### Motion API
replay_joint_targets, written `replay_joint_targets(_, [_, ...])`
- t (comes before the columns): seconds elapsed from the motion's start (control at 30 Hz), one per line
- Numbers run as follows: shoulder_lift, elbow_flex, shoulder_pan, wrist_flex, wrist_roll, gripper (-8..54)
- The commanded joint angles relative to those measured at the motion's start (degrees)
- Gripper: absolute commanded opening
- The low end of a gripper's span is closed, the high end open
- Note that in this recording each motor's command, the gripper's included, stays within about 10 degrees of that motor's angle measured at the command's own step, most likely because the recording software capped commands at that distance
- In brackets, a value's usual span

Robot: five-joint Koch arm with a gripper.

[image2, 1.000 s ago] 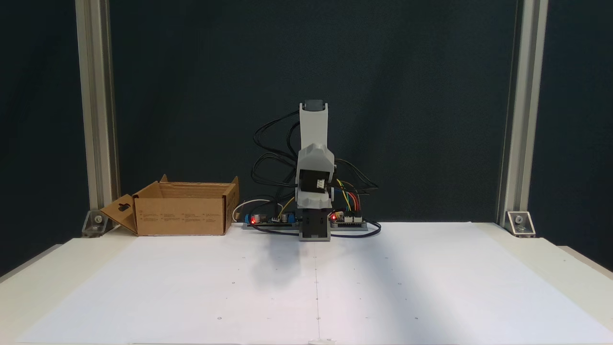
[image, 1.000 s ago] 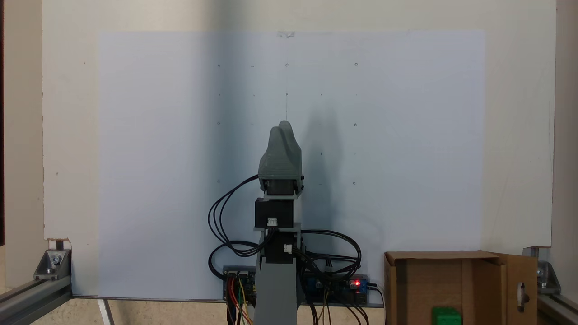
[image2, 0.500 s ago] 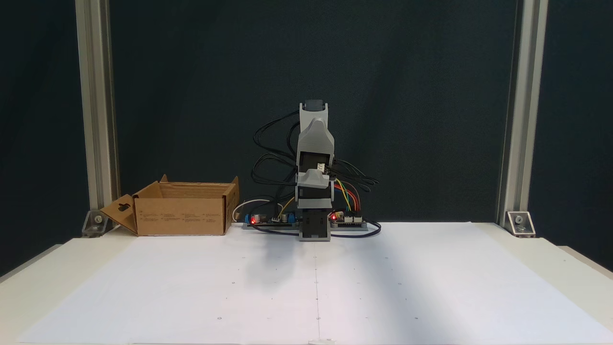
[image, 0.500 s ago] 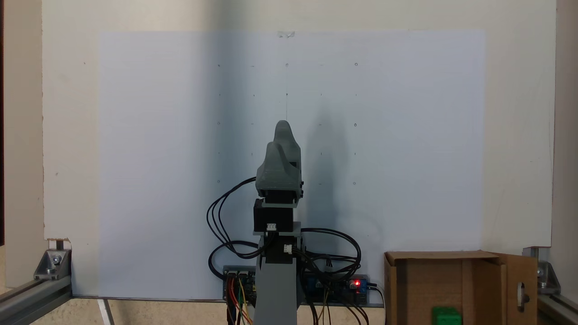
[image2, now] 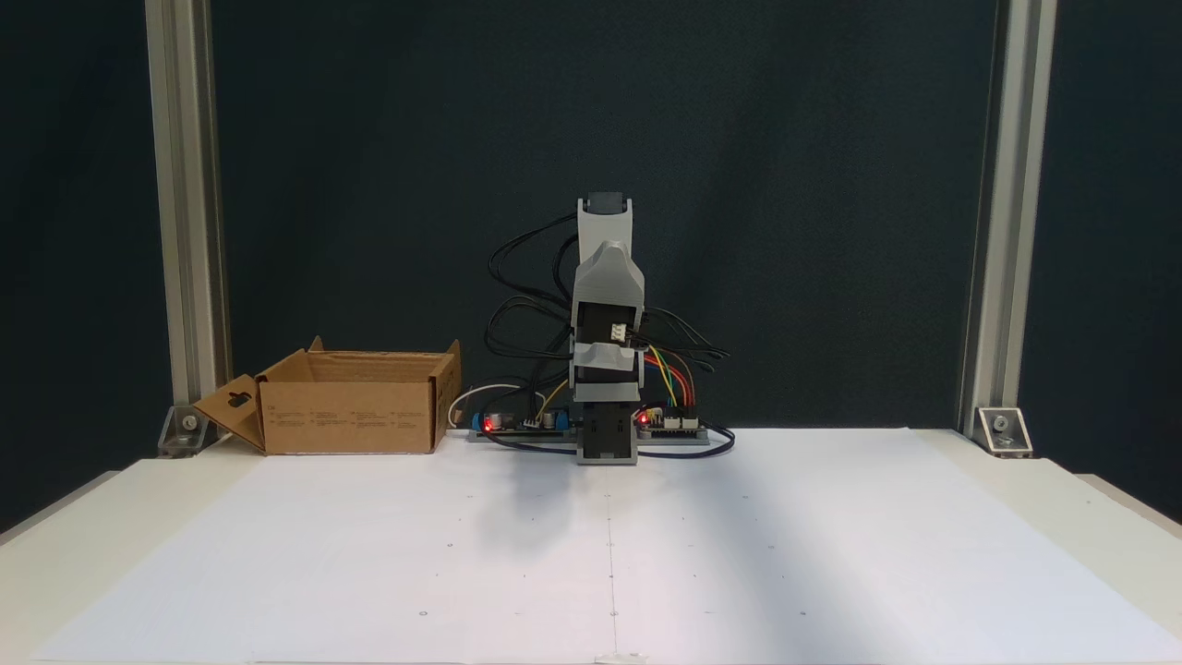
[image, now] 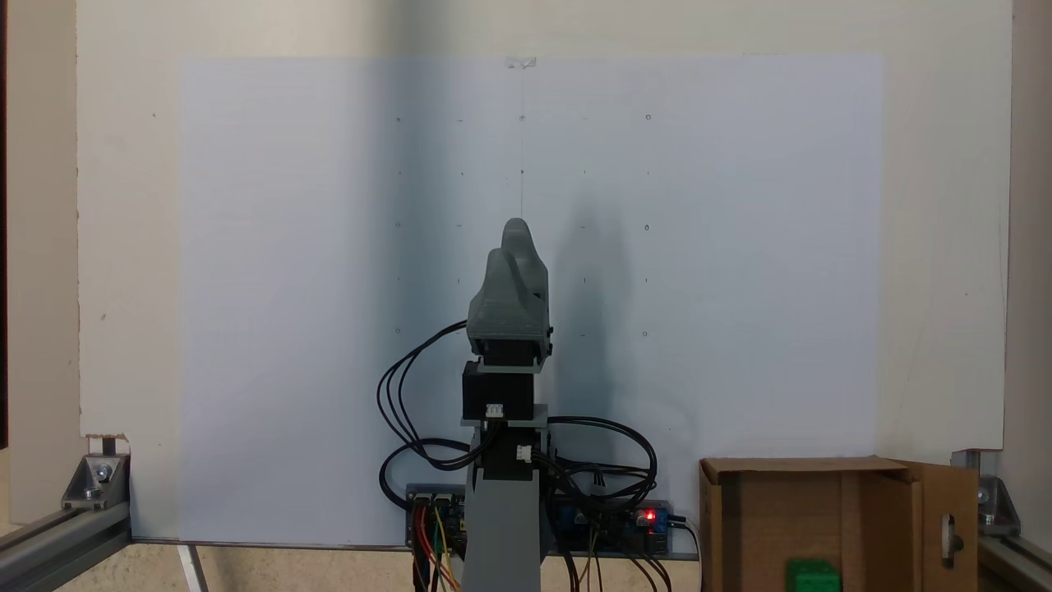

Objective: Grasp a green dice and put it in the bin.

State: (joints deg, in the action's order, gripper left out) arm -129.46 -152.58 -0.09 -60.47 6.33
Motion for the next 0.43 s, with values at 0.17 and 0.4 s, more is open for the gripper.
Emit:
replay_joint_targets(0.17, [-5.71, -10.0, 0.35, 0.18, 1.32, 44.4])
replay_joint_targets(0.4, [-5.71, -10.0, 0.35, 0.26, 1.32, 44.4])
